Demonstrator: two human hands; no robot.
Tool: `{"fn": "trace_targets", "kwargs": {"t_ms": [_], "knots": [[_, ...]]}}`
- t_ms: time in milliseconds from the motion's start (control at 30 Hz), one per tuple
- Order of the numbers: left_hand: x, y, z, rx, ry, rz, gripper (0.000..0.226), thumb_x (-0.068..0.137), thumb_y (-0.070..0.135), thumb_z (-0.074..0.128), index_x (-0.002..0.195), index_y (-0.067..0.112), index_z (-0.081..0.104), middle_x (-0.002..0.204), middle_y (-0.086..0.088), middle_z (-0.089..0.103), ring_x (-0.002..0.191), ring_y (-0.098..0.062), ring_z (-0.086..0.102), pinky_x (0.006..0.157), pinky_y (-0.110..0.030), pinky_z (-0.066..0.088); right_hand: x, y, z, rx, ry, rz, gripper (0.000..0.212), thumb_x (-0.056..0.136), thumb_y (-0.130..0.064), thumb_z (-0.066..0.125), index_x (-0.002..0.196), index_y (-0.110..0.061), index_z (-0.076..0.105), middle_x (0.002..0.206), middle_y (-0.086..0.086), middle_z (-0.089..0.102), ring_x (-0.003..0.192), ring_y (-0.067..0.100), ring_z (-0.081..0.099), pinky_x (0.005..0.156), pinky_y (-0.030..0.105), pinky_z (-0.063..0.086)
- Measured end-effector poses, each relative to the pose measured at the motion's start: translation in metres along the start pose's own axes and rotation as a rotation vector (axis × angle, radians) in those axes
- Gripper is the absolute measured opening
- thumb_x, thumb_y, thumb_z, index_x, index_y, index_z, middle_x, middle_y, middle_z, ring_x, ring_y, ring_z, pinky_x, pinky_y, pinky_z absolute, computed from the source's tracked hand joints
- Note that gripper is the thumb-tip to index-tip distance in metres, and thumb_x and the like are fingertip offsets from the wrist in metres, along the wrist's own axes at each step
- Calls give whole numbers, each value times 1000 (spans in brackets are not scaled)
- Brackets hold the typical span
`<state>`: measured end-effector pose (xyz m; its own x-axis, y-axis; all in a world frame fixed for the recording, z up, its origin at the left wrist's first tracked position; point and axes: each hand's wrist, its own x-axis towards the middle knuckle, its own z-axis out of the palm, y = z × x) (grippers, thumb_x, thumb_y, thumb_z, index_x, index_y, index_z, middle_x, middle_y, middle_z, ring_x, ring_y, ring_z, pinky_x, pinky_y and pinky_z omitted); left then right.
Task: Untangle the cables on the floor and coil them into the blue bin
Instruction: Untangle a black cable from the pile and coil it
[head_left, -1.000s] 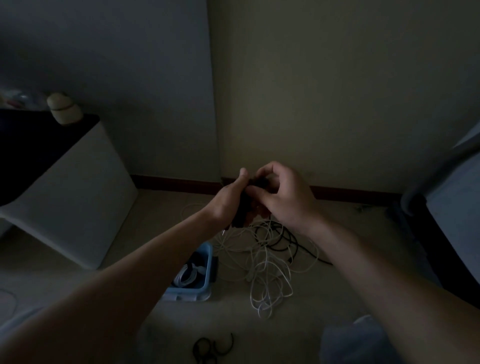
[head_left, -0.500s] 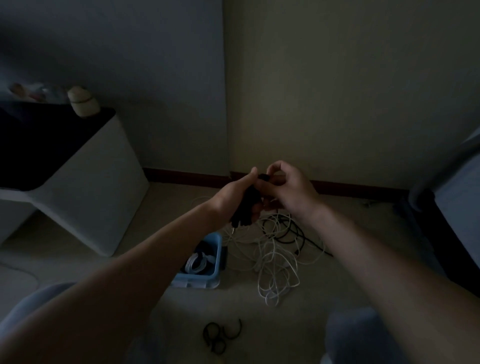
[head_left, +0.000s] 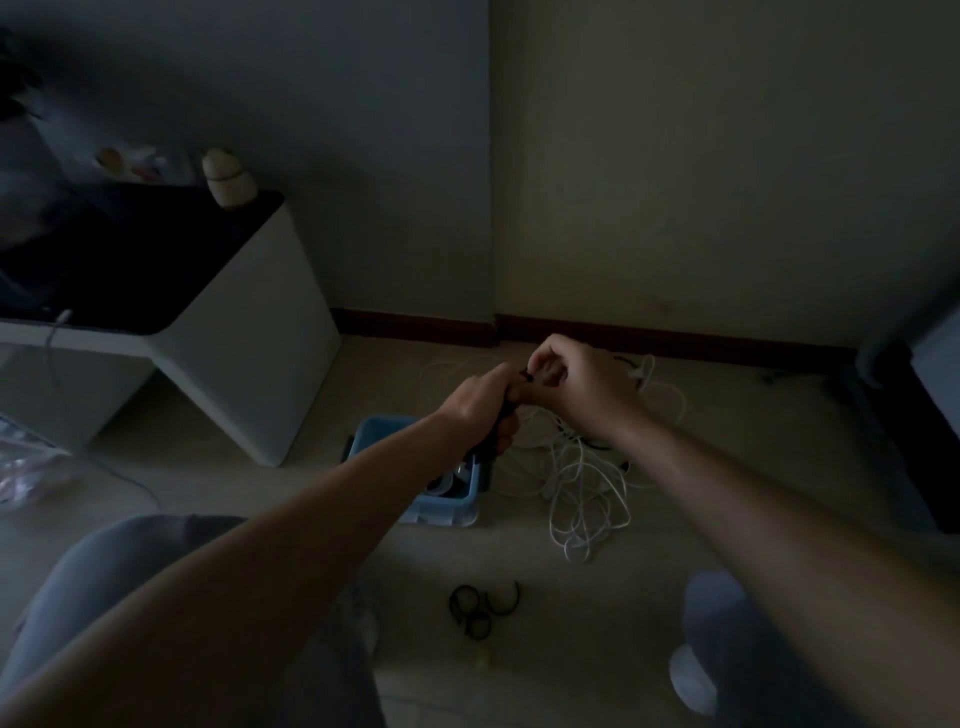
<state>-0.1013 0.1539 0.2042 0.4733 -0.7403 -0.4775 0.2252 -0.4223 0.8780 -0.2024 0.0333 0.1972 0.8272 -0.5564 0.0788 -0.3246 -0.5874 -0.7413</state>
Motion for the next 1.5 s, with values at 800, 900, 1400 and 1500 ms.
{"fn": "trace_targets", "kwargs": {"t_ms": [800, 900, 1400, 1500], "knots": [[86, -226, 1, 907, -202, -307, 26, 101, 31, 50, 92, 7, 46, 96, -9, 47, 86, -20, 47, 75, -29, 40, -86, 214, 203, -150, -713, 573, 35, 96, -11, 48, 129, -16, 59, 131, 11, 60, 119, 29, 58, 98, 33, 47], [103, -244, -8, 893, -208, -391, 28, 101, 34, 48, 97, 7, 47, 95, -9, 48, 87, -22, 48, 76, -29, 40, -88, 232, 229, -108, -796, 581, 36, 103, -19, 43, 137, -17, 54, 145, 6, 50, 129, 27, 51, 102, 30, 41], [142, -269, -16, 414, -131, -599, 23, 100, 19, 55, 82, 10, 43, 70, -9, 45, 54, -19, 42, 48, -25, 40, -81, 253, 283, -270, -858, 628, 44, 97, -23, 57, 135, -1, 53, 139, 17, 54, 126, 32, 53, 97, 31, 43], [135, -249, -14, 368, -123, -571, 21, 104, 17, 48, 85, 8, 42, 66, -8, 43, 49, -17, 38, 34, -14, 33, -68, 245, 259, -236, -702, 602, 31, 87, -30, 67, 107, -7, 70, 114, 11, 66, 108, 27, 63, 74, 26, 41]]}}
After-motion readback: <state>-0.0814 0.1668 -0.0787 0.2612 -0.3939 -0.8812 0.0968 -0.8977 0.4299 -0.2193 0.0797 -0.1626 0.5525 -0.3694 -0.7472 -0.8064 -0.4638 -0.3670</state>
